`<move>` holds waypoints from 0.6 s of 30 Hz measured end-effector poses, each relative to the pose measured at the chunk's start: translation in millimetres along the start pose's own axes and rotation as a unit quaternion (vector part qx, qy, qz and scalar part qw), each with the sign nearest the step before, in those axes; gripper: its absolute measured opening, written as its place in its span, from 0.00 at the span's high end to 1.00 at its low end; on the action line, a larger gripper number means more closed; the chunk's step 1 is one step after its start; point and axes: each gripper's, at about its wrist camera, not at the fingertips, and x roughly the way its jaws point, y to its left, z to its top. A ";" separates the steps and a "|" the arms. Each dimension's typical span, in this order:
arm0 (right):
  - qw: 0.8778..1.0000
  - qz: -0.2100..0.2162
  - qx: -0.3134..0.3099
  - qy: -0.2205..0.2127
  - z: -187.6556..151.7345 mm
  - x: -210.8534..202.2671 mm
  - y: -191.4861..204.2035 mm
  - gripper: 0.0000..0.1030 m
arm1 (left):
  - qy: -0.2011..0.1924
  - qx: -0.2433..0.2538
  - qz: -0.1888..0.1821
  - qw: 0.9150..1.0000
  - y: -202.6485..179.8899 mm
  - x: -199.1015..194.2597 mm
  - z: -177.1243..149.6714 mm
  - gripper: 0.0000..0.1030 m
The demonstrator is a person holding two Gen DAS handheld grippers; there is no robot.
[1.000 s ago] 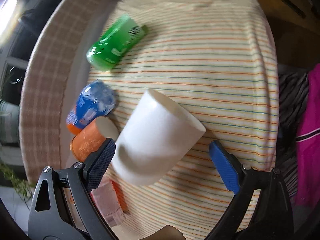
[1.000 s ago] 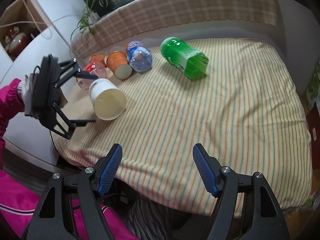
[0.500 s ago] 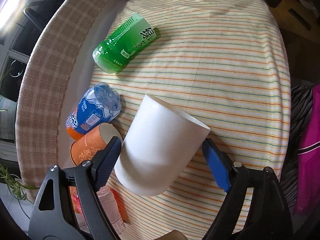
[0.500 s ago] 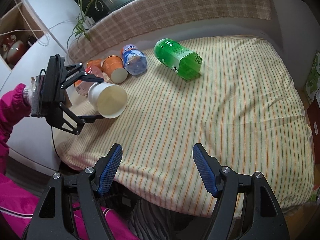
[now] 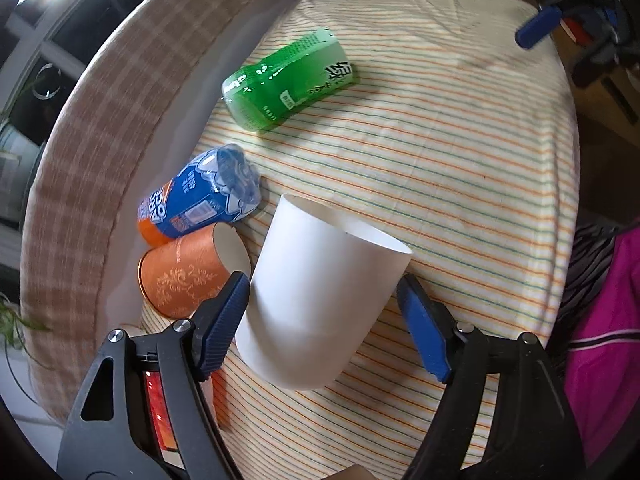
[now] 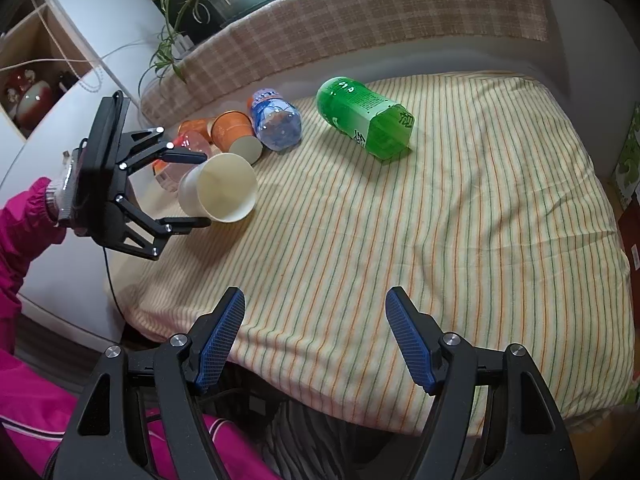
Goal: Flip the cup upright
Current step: 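Lift the white cup with the right gripper and rotate it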
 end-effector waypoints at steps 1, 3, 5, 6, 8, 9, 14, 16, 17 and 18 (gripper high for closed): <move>1.000 0.001 -0.001 0.000 0.3 0.2 0.6 0.29 | -0.002 -0.007 -0.003 1.000 0.8 -1.7 -0.8 0.25; 1.000 0.002 -0.001 -0.001 1.0 0.9 1.7 0.29 | -0.003 -0.014 -0.003 1.000 0.1 -3.3 -2.6 0.25; 1.000 0.003 -0.003 -0.001 1.2 2.1 2.9 0.29 | -0.004 -0.021 -0.002 1.000 -0.3 -4.3 -4.2 0.25; 1.000 0.004 -0.003 -0.001 1.4 2.5 3.0 0.29 | -0.004 -0.027 -0.005 1.000 0.3 -5.0 -4.9 0.25; 1.000 0.005 -0.004 -0.002 1.5 3.2 3.8 0.29 | -0.004 -0.046 -0.018 0.999 3.4 -6.6 -5.2 0.25; 1.000 0.004 -0.005 -0.003 1.1 2.9 4.8 0.29 | -0.005 -0.053 -0.023 0.998 4.3 -7.5 -5.8 0.26; 1.000 0.007 -0.005 -0.006 1.5 3.1 5.1 0.29 | -0.006 -0.094 -0.049 0.994 7.5 -10.0 -3.7 0.27; 1.000 0.006 -0.004 -0.005 1.6 3.6 4.6 0.29 | -0.005 -0.102 -0.052 0.993 6.5 -9.5 -3.0 0.28; 1.000 0.006 -0.003 -0.005 1.6 3.7 5.0 0.29 | -0.005 -0.105 -0.053 0.993 6.1 -9.2 -2.9 0.28; 1.000 0.006 -0.003 -0.005 1.6 3.8 4.8 0.29 | -0.004 -0.110 -0.055 0.992 6.3 -9.0 -2.6 0.28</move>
